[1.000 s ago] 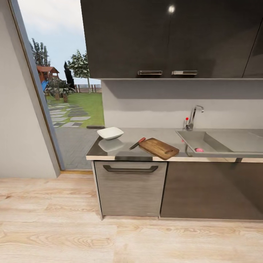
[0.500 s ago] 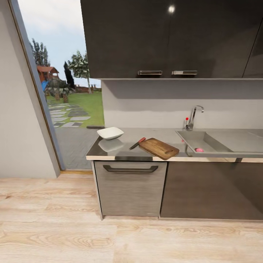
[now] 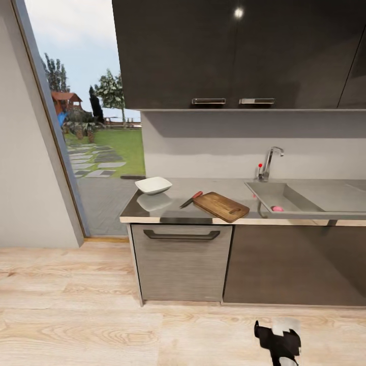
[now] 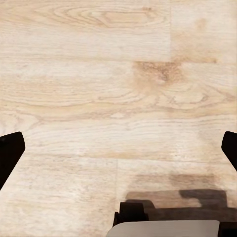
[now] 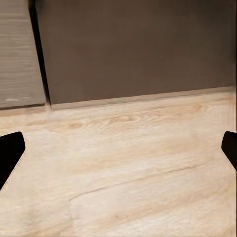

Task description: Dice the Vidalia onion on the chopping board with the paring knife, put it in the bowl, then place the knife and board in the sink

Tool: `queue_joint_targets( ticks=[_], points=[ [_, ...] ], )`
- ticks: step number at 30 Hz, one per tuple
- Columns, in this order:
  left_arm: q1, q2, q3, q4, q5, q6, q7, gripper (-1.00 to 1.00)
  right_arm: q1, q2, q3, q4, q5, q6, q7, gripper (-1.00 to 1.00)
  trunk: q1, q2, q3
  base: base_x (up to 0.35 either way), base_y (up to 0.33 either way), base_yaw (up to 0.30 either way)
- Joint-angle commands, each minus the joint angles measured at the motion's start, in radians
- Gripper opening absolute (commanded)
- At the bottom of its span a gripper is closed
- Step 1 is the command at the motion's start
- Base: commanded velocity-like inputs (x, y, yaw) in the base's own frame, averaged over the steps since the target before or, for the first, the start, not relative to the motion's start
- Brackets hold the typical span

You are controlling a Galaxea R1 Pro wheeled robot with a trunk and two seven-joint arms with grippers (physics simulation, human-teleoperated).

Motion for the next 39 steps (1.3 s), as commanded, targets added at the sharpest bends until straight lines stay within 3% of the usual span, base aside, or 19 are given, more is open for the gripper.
queue_joint_targets(
  ticks=[1,7,11,15,18,23,28,33,39],
  points=[
    [-0.001,0.000,0.000,0.001,0.002,-0.003,0.000,1.00,-0.011,0.000,0.000,-0.040,-0.001,0.048,-0.013,1.00,0.000,-0.001,-0.001,0.000,0.000,0.000],
    [-0.001,-0.001,0.000,0.001,0.002,-0.003,0.000,1.00,-0.083,0.000,0.000,-0.165,0.000,0.185,-0.045,1.00,0.000,-0.001,-0.001,0.000,0.000,0.000],
    [-0.001,-0.001,0.000,0.003,0.002,-0.003,0.000,1.00,-0.202,0.000,0.000,-0.191,0.000,0.304,-0.059,1.00,0.000,-0.001,-0.001,0.000,0.000,0.000],
    [-0.001,0.000,0.000,0.003,0.002,-0.003,0.000,1.00,-0.368,0.003,0.000,-0.196,0.000,0.450,-0.067,1.00,0.000,-0.001,-0.001,0.000,0.000,0.000],
    [-0.001,0.000,0.000,0.003,0.002,-0.003,0.000,1.00,-0.459,0.006,0.001,-0.196,-0.002,0.528,-0.067,1.00,0.000,-0.001,-0.001,0.000,0.000,0.000],
    [-0.001,0.000,0.000,0.003,0.002,-0.003,0.000,1.00,-0.572,0.011,0.002,-0.193,-0.003,0.607,-0.088,1.00,0.000,-0.001,-0.001,0.000,0.000,0.000],
    [-0.001,-0.001,0.000,0.003,0.002,-0.003,0.000,1.00,-0.682,0.022,0.004,-0.183,-0.005,0.627,-0.138,1.00,0.000,-0.001,-0.001,0.000,0.000,0.000],
    [-0.001,-0.001,0.000,0.003,0.002,-0.003,0.000,1.00,-0.781,0.038,0.004,-0.135,-0.005,0.652,-0.178,1.00,0.000,-0.001,-0.001,0.000,0.000,0.000],
    [-0.001,0.000,0.000,0.003,0.002,-0.003,0.000,1.00,-1.058,0.082,0.004,0.144,-0.005,0.671,-0.240,1.00,0.000,-0.001,-0.001,0.000,0.000,0.000]
  ],
)
